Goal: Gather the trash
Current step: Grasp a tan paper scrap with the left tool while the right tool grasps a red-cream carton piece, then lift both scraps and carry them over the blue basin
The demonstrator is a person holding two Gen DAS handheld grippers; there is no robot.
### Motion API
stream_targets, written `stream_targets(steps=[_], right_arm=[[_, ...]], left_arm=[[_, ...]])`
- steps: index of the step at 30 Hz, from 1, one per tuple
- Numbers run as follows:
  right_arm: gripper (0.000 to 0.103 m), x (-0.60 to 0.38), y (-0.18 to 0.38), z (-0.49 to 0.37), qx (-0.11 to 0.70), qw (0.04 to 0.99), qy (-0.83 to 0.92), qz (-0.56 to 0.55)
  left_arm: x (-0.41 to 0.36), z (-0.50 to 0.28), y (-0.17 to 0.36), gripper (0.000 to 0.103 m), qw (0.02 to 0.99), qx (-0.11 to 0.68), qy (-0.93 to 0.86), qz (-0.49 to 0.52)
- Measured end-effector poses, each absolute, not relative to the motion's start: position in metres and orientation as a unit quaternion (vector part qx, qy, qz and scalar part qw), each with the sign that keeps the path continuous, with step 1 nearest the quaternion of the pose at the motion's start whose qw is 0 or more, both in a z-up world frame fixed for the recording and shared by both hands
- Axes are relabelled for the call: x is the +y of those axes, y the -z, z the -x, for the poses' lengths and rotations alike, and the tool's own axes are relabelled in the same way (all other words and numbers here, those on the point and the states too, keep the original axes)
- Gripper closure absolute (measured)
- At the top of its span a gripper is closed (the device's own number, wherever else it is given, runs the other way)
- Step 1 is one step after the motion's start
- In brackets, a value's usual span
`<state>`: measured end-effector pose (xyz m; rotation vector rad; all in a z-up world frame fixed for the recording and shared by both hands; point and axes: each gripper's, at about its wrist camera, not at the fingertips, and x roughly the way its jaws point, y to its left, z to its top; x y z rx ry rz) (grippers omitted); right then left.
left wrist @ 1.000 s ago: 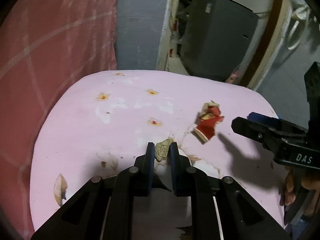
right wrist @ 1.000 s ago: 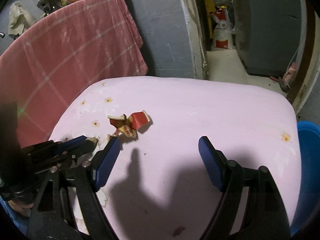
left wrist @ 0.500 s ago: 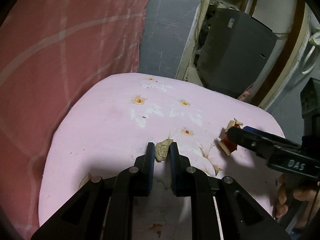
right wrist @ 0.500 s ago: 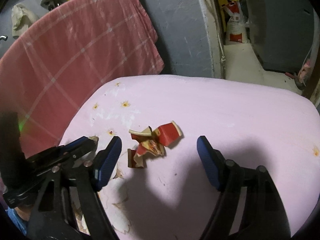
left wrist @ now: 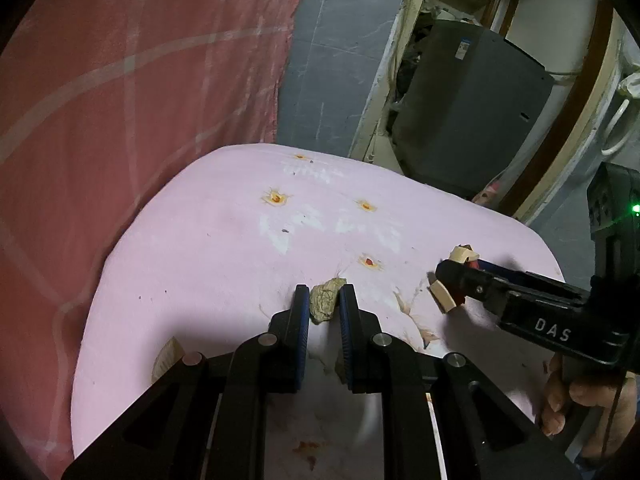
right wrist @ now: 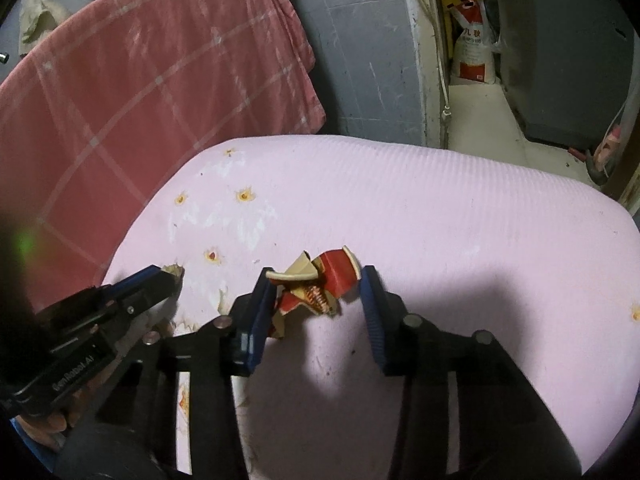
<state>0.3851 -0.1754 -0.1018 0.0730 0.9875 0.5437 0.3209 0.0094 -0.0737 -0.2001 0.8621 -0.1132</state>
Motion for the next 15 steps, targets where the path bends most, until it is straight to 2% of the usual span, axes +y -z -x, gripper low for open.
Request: stream_targets(steps=[2,4,10,15], right_arm=[[0.076,-0.177,0.102,-0.383,0.469,0.844,-0.258,-0.034],[0.081,-0.180,0.102,-0.380,0.467,0.845,-0.258,-0.042],[0.084,-0.198,0.096,-0.367,0.439,0.856,-0.260,-0.078],[0.085,-0.219,0.077,-0.343,0.387,0.884,-0.248,-0.090]], left_arm=[[0.009,-0.319,0.073,0.091,0.902,0.417,0.055,0.097],[0.010,-0.319,0.073,0.091,0.903,0.416,0.056,0.098],[0.003,-0.310,0.069,0.091,0.908,0.400,0.067,0.101],[-0.006,-0.302,0.057,0.091,0.919,0.372,0.080,0.102]])
